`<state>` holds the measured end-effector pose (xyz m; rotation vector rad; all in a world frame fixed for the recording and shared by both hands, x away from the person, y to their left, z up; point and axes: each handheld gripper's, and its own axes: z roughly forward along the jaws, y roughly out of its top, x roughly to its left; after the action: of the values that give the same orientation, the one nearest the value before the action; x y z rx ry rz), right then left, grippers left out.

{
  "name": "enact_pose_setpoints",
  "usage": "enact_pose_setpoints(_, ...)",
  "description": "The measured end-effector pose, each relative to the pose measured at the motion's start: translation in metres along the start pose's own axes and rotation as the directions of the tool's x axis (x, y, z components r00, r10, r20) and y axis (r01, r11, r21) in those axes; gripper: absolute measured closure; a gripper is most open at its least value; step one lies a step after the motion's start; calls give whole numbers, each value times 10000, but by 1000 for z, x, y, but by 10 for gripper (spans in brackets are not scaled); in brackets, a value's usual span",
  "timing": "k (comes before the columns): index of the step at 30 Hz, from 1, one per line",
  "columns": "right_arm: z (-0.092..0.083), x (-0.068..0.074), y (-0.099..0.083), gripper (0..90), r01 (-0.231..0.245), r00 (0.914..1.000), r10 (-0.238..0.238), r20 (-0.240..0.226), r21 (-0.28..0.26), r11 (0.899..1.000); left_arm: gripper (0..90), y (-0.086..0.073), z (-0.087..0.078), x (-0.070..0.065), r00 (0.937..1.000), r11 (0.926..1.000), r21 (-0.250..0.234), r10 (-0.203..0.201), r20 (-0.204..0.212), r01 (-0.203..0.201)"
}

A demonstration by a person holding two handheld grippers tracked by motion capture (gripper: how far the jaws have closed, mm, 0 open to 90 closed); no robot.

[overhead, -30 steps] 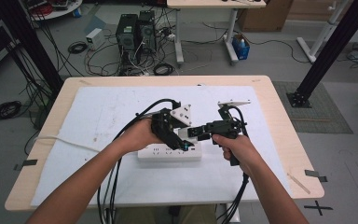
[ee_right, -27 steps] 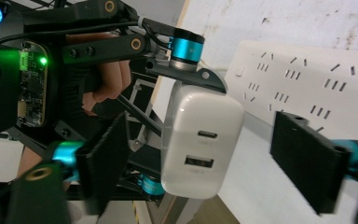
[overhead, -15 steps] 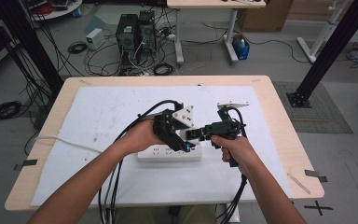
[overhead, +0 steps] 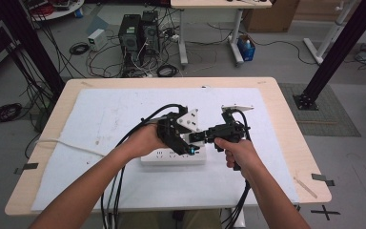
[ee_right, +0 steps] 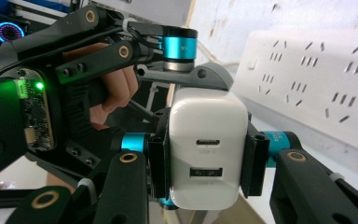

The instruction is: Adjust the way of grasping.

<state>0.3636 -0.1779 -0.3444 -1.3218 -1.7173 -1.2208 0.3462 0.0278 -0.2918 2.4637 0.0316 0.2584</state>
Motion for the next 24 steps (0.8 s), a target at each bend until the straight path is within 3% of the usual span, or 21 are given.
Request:
enact_pose_setpoints(3, -11, -4, -1, 622, 138, 9985, -122, 526, -301, 9995, 234, -8, -5, 4, 9996, 9993, 255, -269, -12, 270)
enact_pose_setpoints(4, -15, -5, -1, 622, 225, 9975, -198, 677, -398, 9990, 219, -15, -9, 8, 9975, 9970, 336, -702, -60, 704)
enact_pose_setpoints(5, -15, -5, -1, 622, 225, 9975, -198, 677, -398, 9990, 219, -15, -9, 8, 9975, 9970, 336, -702, -60, 704)
enact_pose_setpoints(7, -24, -7, -2, 622, 383, 9933, -321, 1112, -539, 9978, 219, -23, -15, 12, 9948, 9934, 536, -1013, -57, 1014)
enact_pose_setpoints(8, -28, -8, -2, 622, 424, 9911, -348, 1285, -570, 9975, 218, -31, -21, 16, 9910, 9889, 648, -1338, -66, 1340)
enact_pose_setpoints(9, -28, -8, -2, 622, 424, 9911, -348, 1285, -570, 9975, 218, -31, -21, 16, 9910, 9889, 648, -1338, -66, 1340)
enact_pose_setpoints(12, -37, -8, -1, 622, 559, 9846, -431, 1695, -715, 9959, 218, -45, -30, 22, 9831, 9795, 843, -1827, -115, 1830)
enact_pose_setpoints(15, -44, -7, 2, 622, 927, 9709, -751, 2273, -676, 9934, 218, -58, -38, 29, 9762, 9695, 1143, -2165, -152, 2168)
enact_pose_setpoints(16, -44, -7, 2, 622, 927, 9709, -751, 2273, -676, 9934, 218, -63, -41, 30, 9734, 9652, 1274, -2288, -112, 2283)
enact_pose_setpoints(17, -47, -6, 4, 623, 1141, 9620, -953, 2560, -595, 9917, 218, -67, -43, 32, 9688, 9590, 1393, -2475, -117, 2466)
enact_pose_setpoints(18, -47, -6, 4, 623, 1141, 9620, -953, 2560, -595, 9917, 218, -71, -46, 34, 9666, 9553, 1494, -2558, -144, 2550)
enact_pose_setpoints(19, -48, -5, 5, 622, 1250, 9551, -1064, 2764, -506, 9909, 218, -76, -49, 35, 9619, 9497, 1550, -2727, -184, 2722)
enact_pose_setpoints(21, -51, -2, 8, 622, 1521, 9351, -1337, 3284, -310, 9879, 218, -87, -58, 40, 9547, 9377, 1799, -2950, -395, 2972)
enact_pose_setpoints(22, -52, -1, 9, 623, 1594, 9282, -1410, 3442, -257, 9869, 218, -87, -58, 40, 9547, 9377, 1799, -2950, -395, 2972)
enact_pose_setpoints(23, -52, -1, 9, 623, 1594, 9282, -1410, 3442, -257, 9869, 217, -91, -61, 41, 9505, 9328, 1834, -3076, -440, 3103)
enact_pose_setpoints(24, -55, 1, 11, 622, 1857, 9104, -1676, 3783, -116, 9825, 218, -99, -67, 43, 9420, 9210, 1981, -3307, -577, 3355)
